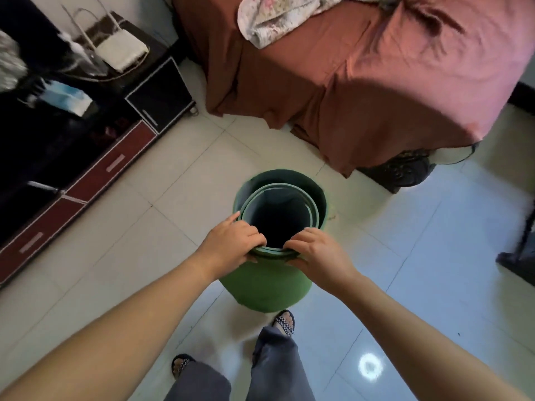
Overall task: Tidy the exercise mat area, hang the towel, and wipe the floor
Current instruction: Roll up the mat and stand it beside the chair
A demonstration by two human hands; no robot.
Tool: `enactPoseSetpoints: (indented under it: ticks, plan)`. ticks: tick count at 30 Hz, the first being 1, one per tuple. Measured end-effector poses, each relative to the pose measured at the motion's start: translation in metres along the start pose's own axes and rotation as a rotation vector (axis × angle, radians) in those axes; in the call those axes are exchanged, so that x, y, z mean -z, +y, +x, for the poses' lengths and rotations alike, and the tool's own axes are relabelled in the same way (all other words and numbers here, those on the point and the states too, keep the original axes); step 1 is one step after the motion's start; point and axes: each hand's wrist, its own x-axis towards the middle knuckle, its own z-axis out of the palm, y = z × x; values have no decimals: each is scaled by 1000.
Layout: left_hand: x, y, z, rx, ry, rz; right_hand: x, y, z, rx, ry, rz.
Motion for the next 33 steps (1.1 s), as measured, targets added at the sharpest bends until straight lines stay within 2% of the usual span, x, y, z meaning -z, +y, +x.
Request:
enactPoseSetpoints:
  ticks: [9,14,18,23,27,33]
  plan:
    - [84,10,-212,448,321,-112,44,-187,39,384,-27,-36]
    - [90,19,-331,631,512,-96,34,-294,53,552,-46,-33]
    - [83,25,-430,746,600,-86,6,-387,48,645,-76,-39]
    - [60,42,-577,963,629,-140,-57,-517,30,774,-144,-31]
    - [36,69,-685,1165,639,-161,-117,-617,20,875,-284,-13]
    - [-7,96,-810,1312,553,-92,-192,-728,8,1024,-472,6]
